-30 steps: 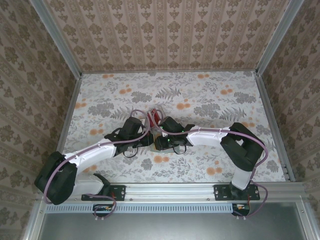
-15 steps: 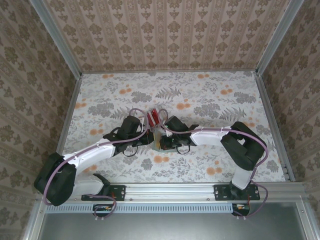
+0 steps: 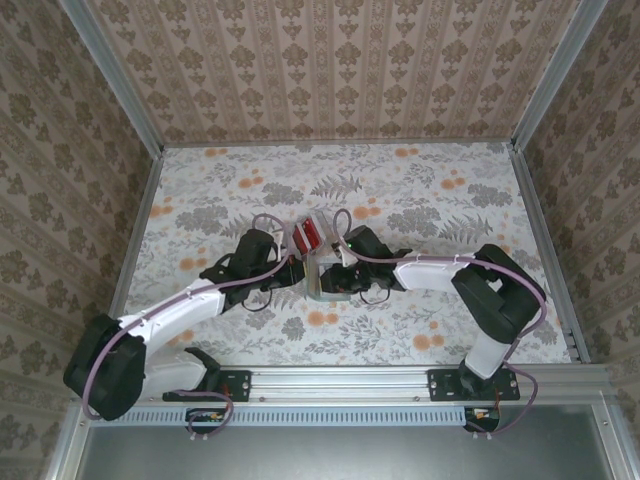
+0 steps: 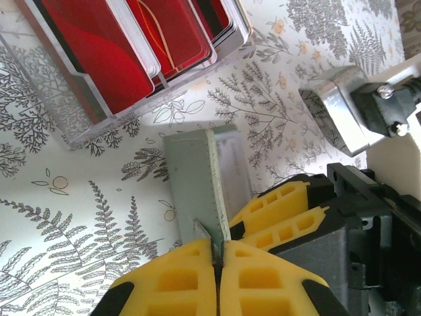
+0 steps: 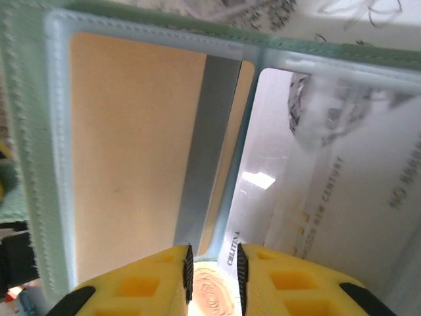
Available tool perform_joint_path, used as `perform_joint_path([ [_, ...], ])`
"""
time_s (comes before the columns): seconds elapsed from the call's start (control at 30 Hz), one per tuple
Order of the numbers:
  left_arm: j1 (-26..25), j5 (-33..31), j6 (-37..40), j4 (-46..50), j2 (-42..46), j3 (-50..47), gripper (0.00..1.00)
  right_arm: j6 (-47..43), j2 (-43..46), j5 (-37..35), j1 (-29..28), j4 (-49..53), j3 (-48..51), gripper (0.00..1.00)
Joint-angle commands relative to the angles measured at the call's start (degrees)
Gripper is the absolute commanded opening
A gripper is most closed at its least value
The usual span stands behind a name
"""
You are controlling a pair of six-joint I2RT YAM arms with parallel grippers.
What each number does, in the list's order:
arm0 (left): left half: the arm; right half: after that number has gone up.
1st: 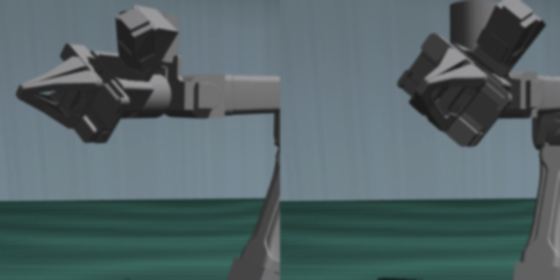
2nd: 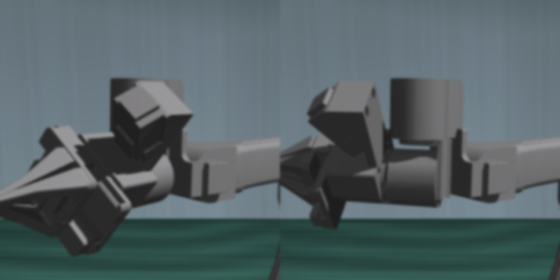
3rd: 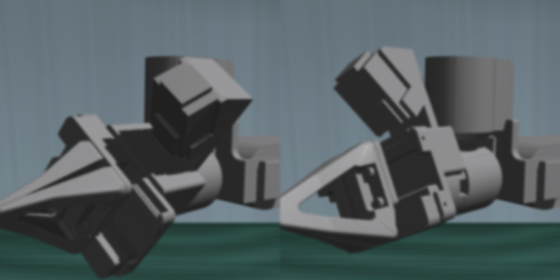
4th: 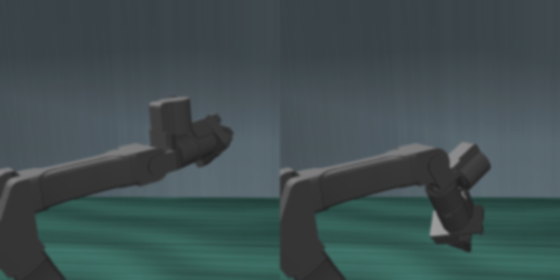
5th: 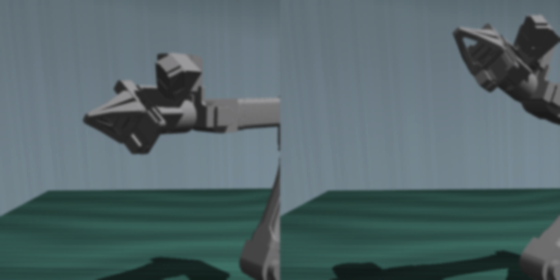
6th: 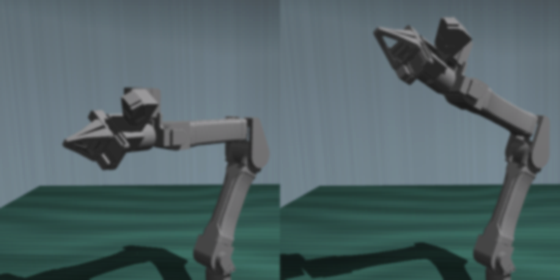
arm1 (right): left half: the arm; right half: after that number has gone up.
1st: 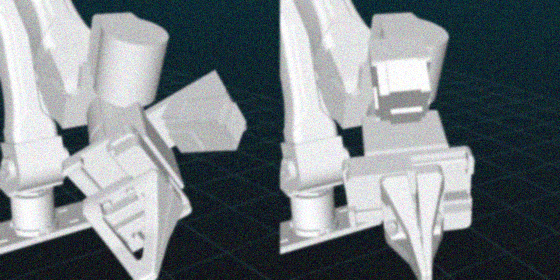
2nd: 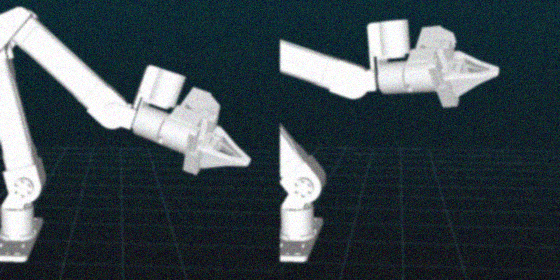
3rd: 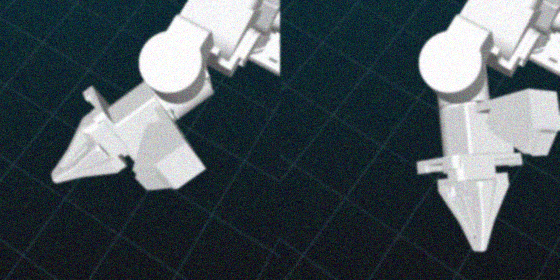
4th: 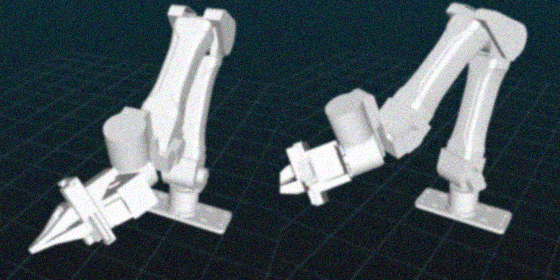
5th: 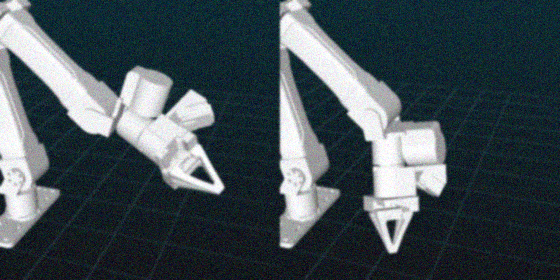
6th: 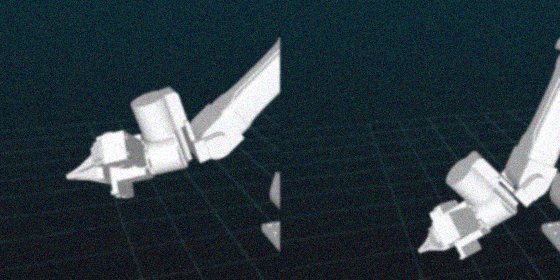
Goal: Put the credit cards into the card holder
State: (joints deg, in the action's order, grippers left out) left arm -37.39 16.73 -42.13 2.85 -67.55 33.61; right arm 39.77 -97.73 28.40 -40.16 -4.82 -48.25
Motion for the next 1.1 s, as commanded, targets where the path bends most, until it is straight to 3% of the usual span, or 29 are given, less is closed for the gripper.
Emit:
perform_joint_path([
  [0.0, 0.47, 0.59, -0.92, 1.53, 1.63, 0.14, 0.0, 1.2, 2.94, 4.54, 0.02, -2.76, 0.44, 0.29],
  [0.43, 0.48, 0.94, -1.77, 0.68, 0.41, -0.82, 0.0, 3.36, 1.41, 7.61, -0.18, -7.72, 0.04, 0.47],
  [0.6, 0.47, 0.76, -1.79, 0.63, 0.31, -0.8, 0.0, -0.01, 1.44, 4.95, -0.62, -2.04, -1.22, 0.47],
  [0.77, 0.56, 0.58, -1.73, 0.68, 0.09, -0.73, 0.0, -0.52, 1.34, 3.53, -0.65, -1.47, -0.53, 0.45],
  [1.07, 0.59, 0.85, -1.63, 0.42, -0.67, -0.54, 0.0, -1.71, 0.71, 3.77, -1.89, -0.02, -2.64, 0.5],
])
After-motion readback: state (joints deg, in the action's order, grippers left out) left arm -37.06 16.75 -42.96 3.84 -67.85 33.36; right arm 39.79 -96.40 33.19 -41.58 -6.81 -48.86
